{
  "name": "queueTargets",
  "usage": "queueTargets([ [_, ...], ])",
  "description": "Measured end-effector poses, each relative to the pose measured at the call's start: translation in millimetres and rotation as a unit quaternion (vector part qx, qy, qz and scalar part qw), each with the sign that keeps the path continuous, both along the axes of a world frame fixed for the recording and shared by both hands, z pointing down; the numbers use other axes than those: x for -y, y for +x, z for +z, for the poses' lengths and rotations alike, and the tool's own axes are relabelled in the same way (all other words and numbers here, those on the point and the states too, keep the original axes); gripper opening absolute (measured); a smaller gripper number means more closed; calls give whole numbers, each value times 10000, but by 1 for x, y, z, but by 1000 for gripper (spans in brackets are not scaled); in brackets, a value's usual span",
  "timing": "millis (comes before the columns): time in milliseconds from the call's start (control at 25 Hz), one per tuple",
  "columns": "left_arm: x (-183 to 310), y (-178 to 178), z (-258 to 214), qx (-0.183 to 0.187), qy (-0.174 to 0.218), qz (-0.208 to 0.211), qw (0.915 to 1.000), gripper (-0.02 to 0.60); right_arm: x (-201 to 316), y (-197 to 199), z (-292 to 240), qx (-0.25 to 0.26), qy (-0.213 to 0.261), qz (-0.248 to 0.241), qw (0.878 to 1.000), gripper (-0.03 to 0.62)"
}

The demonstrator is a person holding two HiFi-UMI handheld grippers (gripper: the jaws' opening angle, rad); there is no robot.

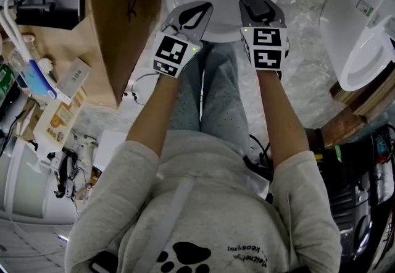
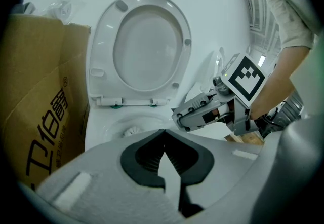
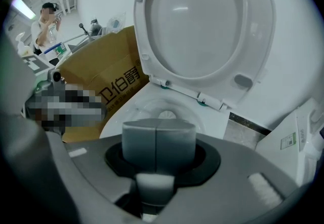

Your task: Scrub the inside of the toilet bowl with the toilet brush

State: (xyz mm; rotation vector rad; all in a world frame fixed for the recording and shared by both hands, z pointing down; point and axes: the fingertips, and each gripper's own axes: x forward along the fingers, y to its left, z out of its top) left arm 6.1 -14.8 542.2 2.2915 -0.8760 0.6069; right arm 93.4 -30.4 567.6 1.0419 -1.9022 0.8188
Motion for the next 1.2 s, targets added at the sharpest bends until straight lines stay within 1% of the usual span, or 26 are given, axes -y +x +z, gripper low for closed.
queueTargets([
  [560,-7,7,-4,-27,47,85,9999,-3,-1,22,-2,-142,122,276,9994,152],
  [1200,-22,16,-6,-21,66,229,9997,-3,-10,56,-2,-261,163,866,9958,150],
])
